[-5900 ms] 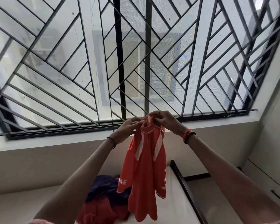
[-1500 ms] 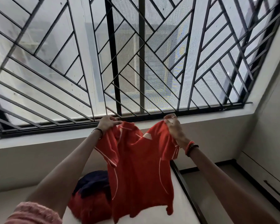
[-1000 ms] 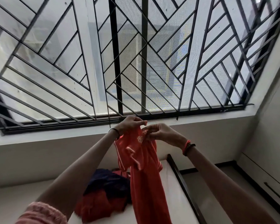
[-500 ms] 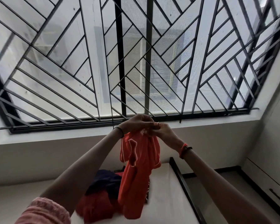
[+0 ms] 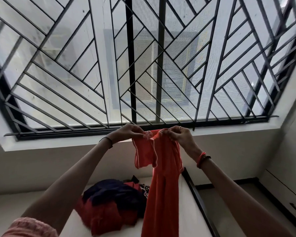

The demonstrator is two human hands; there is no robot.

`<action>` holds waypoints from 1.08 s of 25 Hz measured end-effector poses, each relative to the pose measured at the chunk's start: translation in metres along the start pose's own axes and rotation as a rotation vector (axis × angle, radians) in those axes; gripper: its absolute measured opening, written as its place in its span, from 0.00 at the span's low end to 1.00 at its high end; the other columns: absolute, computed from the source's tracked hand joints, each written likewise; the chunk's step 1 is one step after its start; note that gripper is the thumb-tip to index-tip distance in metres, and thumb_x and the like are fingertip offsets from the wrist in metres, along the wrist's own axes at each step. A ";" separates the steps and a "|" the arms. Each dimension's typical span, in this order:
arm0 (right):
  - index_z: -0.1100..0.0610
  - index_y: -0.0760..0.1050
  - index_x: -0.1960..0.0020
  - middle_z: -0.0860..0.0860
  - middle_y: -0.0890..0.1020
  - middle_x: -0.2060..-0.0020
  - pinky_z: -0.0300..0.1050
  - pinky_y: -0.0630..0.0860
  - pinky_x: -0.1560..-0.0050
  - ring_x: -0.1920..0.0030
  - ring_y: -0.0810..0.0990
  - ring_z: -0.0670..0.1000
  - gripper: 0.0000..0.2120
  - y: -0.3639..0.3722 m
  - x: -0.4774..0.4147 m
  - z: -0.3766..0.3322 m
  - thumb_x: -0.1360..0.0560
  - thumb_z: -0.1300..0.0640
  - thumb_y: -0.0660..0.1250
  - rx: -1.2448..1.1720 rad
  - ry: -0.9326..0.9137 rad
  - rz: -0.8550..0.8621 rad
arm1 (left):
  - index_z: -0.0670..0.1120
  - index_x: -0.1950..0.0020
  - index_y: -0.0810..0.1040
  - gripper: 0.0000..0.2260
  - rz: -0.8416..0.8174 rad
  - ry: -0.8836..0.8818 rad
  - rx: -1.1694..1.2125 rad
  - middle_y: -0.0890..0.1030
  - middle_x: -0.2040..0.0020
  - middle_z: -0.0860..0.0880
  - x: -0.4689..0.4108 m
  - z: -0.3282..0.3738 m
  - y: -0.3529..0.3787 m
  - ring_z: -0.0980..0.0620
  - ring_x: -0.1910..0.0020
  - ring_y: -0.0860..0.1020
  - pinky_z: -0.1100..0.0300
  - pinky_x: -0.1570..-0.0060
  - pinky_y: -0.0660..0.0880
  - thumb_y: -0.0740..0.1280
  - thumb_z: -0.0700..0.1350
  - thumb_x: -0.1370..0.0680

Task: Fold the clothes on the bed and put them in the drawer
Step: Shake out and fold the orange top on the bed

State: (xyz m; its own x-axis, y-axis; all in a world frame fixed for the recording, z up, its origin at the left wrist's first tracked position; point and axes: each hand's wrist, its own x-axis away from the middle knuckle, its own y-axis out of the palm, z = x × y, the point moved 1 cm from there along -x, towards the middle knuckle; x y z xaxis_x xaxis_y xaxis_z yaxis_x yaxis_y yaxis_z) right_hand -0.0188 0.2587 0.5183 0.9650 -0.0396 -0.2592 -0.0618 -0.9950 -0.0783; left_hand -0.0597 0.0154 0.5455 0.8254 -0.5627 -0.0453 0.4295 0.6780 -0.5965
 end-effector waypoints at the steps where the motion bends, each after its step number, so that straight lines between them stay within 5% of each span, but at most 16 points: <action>1: 0.58 0.77 0.63 0.45 0.77 0.76 0.30 0.67 0.74 0.77 0.71 0.40 0.07 -0.002 0.000 0.000 0.31 0.65 0.74 0.002 -0.004 0.019 | 0.45 0.52 0.81 0.03 0.016 0.002 0.026 0.81 0.59 0.51 0.002 -0.003 -0.001 0.63 0.62 0.79 0.68 0.58 0.75 0.69 0.41 0.24; 8: 0.56 0.81 0.63 0.44 0.80 0.72 0.35 0.70 0.69 0.74 0.73 0.39 0.05 -0.011 -0.001 0.006 0.32 0.59 0.76 0.151 -0.021 0.147 | 0.43 0.46 0.73 0.09 0.067 0.034 0.268 0.80 0.57 0.44 0.010 -0.004 0.009 0.52 0.60 0.79 0.60 0.60 0.79 0.68 0.37 0.24; 12: 0.61 0.84 0.53 0.48 0.84 0.60 0.26 0.72 0.59 0.59 0.80 0.42 0.07 -0.011 0.008 0.002 0.29 0.60 0.74 0.466 -0.194 0.237 | 0.43 0.53 0.77 0.03 0.263 0.069 0.339 0.78 0.61 0.46 -0.002 0.006 0.021 0.56 0.65 0.77 0.65 0.65 0.75 0.65 0.36 0.22; 16: 0.61 0.84 0.52 0.56 0.76 0.61 0.42 0.70 0.52 0.56 0.74 0.50 0.06 -0.011 0.006 0.006 0.28 0.61 0.72 0.621 -0.335 0.284 | 0.40 0.46 0.80 0.11 0.245 0.003 0.433 0.82 0.56 0.46 -0.018 0.006 0.036 0.53 0.59 0.79 0.63 0.59 0.76 0.59 0.32 0.20; 20: 0.59 0.73 0.55 0.51 0.74 0.64 0.42 0.69 0.58 0.63 0.71 0.47 0.05 -0.013 0.000 0.007 0.21 0.60 0.62 0.497 -0.186 0.029 | 0.35 0.35 0.73 0.17 0.149 -0.014 0.507 0.80 0.49 0.42 -0.023 0.014 0.041 0.52 0.52 0.78 0.66 0.52 0.77 0.58 0.27 0.22; 23: 0.58 0.67 0.55 0.48 0.69 0.66 0.37 0.65 0.64 0.66 0.66 0.44 0.06 -0.013 0.002 0.004 0.19 0.62 0.57 0.374 -0.052 -0.010 | 0.36 0.34 0.71 0.19 0.155 -0.006 0.510 0.79 0.48 0.41 -0.023 0.020 0.040 0.51 0.53 0.78 0.66 0.53 0.76 0.58 0.24 0.24; 27: 0.55 0.71 0.55 0.49 0.72 0.64 0.37 0.67 0.62 0.64 0.69 0.44 0.08 -0.005 0.003 -0.001 0.19 0.62 0.56 0.168 -0.018 -0.024 | 0.40 0.35 0.74 0.18 0.066 0.024 0.348 0.79 0.48 0.39 -0.024 0.015 0.033 0.47 0.50 0.78 0.50 0.41 0.75 0.61 0.28 0.23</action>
State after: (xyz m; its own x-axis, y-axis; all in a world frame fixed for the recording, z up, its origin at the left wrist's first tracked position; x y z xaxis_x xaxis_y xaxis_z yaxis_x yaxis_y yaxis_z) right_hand -0.0149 0.2631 0.5191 0.9621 -0.0124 -0.2725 -0.0816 -0.9663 -0.2440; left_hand -0.0600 0.0589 0.5392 0.8484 -0.5206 -0.0963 0.4781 0.8315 -0.2829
